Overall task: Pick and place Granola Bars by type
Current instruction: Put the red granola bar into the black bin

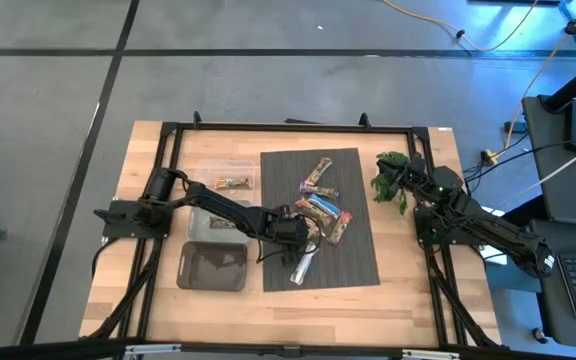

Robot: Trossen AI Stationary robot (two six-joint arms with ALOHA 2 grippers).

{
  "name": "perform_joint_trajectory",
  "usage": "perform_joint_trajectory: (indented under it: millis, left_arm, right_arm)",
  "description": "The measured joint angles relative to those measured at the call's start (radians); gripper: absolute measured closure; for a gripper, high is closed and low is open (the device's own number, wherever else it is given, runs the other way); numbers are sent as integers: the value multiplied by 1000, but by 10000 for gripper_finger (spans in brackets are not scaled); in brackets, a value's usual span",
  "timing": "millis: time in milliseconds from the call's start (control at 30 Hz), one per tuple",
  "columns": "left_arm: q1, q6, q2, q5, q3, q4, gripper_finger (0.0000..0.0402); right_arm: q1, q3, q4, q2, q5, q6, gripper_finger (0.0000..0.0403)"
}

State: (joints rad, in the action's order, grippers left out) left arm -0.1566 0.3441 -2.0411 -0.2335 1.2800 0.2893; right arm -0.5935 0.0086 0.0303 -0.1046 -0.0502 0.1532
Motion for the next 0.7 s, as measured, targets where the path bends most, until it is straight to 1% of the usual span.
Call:
perform_joint_trajectory:
  millis: [67,233,433,567,700]
  left_arm:
    - [0,0,0,3,0,0,258]
    - [0,-46,0,57,0,1,265]
    - [-19,-55,2,122,0,4,296]
    - [-37,-79,3,125,2,39,318]
    - [-51,-85,5,128,3,85,331]
  right_arm:
    - [0,0,0,0,0,0,351]
    - [0,0,0,0,0,0,351]
    - [0,0,0,0,0,0,351]
    - [0,0,0,0,0,0,351]
    - [0,0,0,0,0,0,351]
